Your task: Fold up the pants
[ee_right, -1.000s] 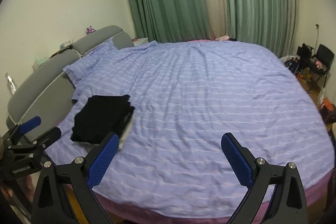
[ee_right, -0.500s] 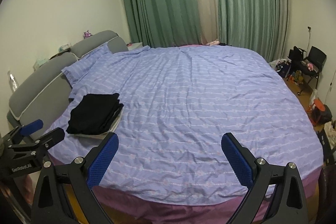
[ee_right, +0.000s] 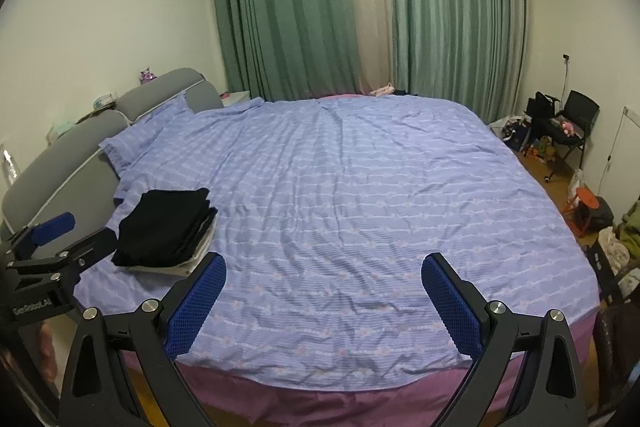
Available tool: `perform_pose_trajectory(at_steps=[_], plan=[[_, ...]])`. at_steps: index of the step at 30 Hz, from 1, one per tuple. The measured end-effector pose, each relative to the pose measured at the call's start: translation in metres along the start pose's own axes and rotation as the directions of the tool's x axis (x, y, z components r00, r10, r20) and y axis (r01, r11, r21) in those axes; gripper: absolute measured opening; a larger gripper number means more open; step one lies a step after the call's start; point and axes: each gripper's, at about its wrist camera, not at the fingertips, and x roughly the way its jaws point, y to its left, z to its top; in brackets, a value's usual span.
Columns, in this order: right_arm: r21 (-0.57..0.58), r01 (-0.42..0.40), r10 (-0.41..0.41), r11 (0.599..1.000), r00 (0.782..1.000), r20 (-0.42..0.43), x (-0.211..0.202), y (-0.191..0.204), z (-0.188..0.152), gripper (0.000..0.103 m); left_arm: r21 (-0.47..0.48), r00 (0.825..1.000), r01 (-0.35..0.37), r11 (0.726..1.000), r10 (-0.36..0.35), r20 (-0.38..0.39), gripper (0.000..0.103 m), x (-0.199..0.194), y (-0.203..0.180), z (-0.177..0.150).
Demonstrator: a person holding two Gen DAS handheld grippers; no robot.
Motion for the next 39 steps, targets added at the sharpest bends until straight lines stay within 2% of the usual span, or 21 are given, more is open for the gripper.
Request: perform_pose_trajectory(at_steps=[20,39], plan=[[-0.003,0.006,-0.006,1.0,0.999,0.034,-0.011,-0.01,0.0,0.099,0.008,1.0,0.027,1.0,-0.027,0.001,0.103,-0.006,-0.011,0.002],[-0.001,0.018,-0.018,1.0,0.998,0.053,-0.024,-0.032,0.0,0.099,0.01,1.0,0.017,1.0,-0.017,0.011,0.103,-0.009,-0.031,0.003]])
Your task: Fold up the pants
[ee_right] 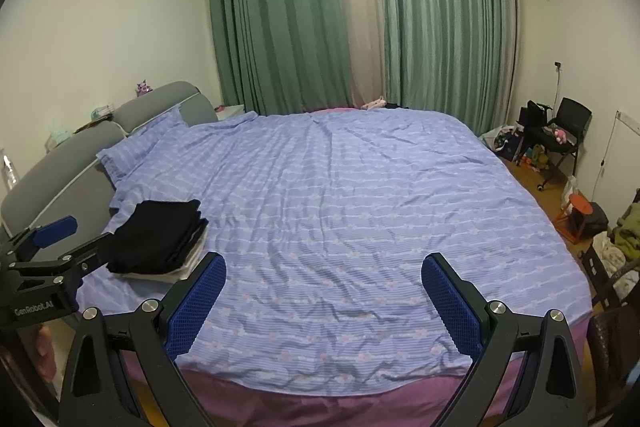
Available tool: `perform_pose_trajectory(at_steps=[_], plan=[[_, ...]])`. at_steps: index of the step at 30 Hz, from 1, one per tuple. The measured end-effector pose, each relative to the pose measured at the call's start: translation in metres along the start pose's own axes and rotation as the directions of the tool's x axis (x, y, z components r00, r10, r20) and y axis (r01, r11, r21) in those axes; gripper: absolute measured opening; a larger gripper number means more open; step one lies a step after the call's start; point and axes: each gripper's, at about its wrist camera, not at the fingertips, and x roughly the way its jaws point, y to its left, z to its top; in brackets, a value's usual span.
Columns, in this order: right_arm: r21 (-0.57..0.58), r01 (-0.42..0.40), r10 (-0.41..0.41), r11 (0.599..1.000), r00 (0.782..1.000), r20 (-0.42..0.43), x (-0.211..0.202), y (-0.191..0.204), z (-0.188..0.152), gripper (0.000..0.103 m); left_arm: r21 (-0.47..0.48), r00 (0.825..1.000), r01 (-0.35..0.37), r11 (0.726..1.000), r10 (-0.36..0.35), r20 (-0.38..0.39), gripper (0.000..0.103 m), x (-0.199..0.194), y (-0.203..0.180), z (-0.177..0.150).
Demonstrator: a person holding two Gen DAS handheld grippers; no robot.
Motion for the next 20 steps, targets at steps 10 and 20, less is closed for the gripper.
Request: perform_pose_trajectory(at_steps=[10,20], plan=[[0.006,0.008,-0.008,1.0,1.0,0.0,-0.003,-0.014,-0.002,0.099,0.013,1.0,-0.002,1.0,0.002,0.004,0.103,0.003,-0.014,-0.001],[0.007,0.003,-0.003,1.0,1.0,-0.007,0.001,-0.025,-0.001,0.099,-0.008,1.0,-0.005,1.0,0.005,-0.01,0.103,0.009,-0.022,-0.001]])
